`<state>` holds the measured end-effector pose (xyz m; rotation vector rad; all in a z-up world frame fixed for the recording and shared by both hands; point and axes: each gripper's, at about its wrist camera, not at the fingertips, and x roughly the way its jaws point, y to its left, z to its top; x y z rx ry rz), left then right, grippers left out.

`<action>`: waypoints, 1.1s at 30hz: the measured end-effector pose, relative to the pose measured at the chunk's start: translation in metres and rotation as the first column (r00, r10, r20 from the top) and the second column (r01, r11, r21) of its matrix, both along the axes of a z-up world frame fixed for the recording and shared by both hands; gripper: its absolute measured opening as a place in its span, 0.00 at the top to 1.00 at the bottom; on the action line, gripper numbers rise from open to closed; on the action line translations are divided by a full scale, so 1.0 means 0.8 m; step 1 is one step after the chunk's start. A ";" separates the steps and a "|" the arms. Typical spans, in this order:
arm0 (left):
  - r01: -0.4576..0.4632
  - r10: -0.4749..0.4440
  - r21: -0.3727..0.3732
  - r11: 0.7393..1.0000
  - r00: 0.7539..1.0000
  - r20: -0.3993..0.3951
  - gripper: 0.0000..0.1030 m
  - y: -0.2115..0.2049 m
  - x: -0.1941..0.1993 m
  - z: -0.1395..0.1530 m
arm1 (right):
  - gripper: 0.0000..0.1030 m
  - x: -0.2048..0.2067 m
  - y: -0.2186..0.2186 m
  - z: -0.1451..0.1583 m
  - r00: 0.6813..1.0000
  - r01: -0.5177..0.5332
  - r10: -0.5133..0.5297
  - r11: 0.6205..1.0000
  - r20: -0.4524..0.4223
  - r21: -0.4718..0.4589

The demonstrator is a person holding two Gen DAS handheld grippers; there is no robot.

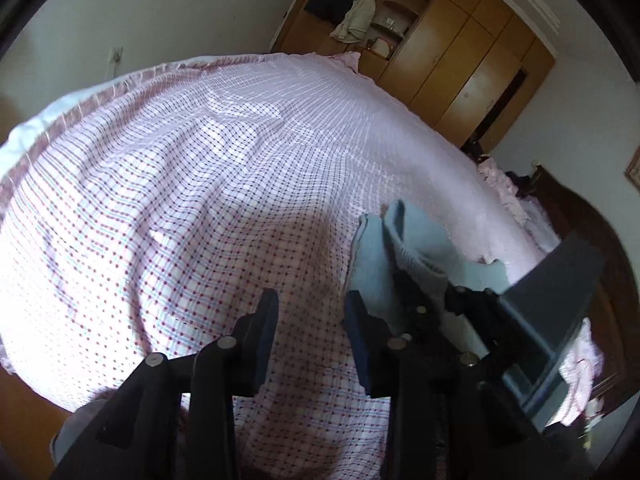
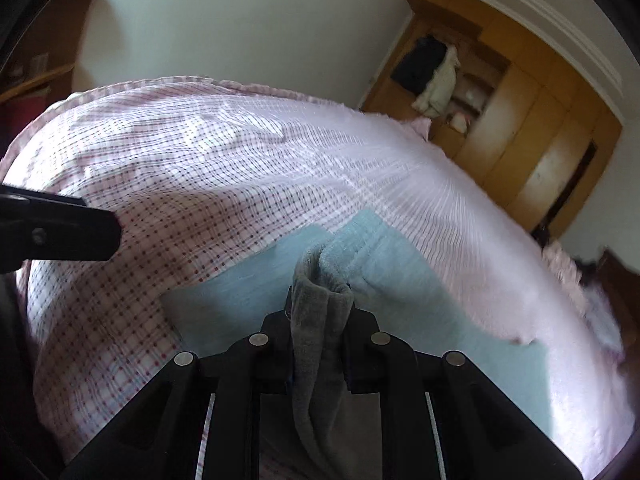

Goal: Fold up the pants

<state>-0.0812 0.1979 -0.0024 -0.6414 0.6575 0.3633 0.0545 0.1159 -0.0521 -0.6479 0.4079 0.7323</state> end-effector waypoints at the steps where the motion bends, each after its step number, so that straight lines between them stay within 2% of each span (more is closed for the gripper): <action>1: 0.001 -0.001 -0.004 1.000 1.000 0.002 0.65 0.001 0.001 -0.001 | 0.91 0.000 -0.001 0.004 1.000 -0.001 0.000 1.000 0.009 0.012; 3: 0.004 -0.004 -0.002 1.000 1.000 -0.001 0.65 -0.001 0.001 -0.002 | 0.91 0.002 -0.006 0.018 1.000 -0.007 0.006 0.999 0.022 0.041; 5: 0.006 -0.006 -0.002 1.000 1.000 0.004 0.65 -0.003 0.002 -0.002 | 0.91 0.005 -0.006 0.023 1.000 -0.022 0.023 0.998 -0.006 0.060; 8: 0.001 -0.001 -0.010 1.000 1.000 0.006 0.65 -0.003 0.001 -0.002 | 0.91 -0.001 0.002 0.013 0.999 -0.051 0.051 0.998 0.003 0.037; 10: -0.015 0.015 -0.018 1.000 1.000 0.002 0.66 0.001 0.002 -0.004 | 0.91 0.000 0.013 0.005 0.999 -0.038 0.038 0.999 -0.023 0.016; 12: -0.025 0.025 -0.048 0.999 1.000 0.009 0.66 0.013 0.003 -0.009 | 0.91 0.004 0.016 -0.003 0.998 -0.026 0.027 1.000 -0.059 0.010; 15: -0.025 0.029 -0.090 0.996 0.999 0.036 0.65 0.019 -0.001 -0.011 | 0.91 0.001 0.017 -0.003 0.998 -0.031 0.032 0.999 -0.051 0.016; 19: -0.024 0.026 -0.083 0.996 0.999 0.030 0.64 0.018 0.001 -0.011 | 0.91 0.002 0.013 -0.002 0.997 -0.035 0.038 0.999 -0.072 0.036; 25: -0.026 0.028 -0.056 0.998 0.999 0.021 0.64 0.016 0.000 -0.008 | 0.91 -0.008 0.009 0.001 0.998 -0.041 0.045 0.996 -0.049 0.080; 30: -0.041 0.043 -0.102 0.994 0.999 0.020 0.64 0.025 -0.001 -0.016 | 0.90 -0.003 0.016 -0.012 0.996 -0.044 0.048 0.998 -0.081 0.048; 33: -0.047 0.050 -0.120 0.992 0.998 0.027 0.64 0.028 -0.004 -0.018 | 0.86 -0.003 0.020 -0.013 0.994 -0.049 0.053 0.998 -0.093 0.049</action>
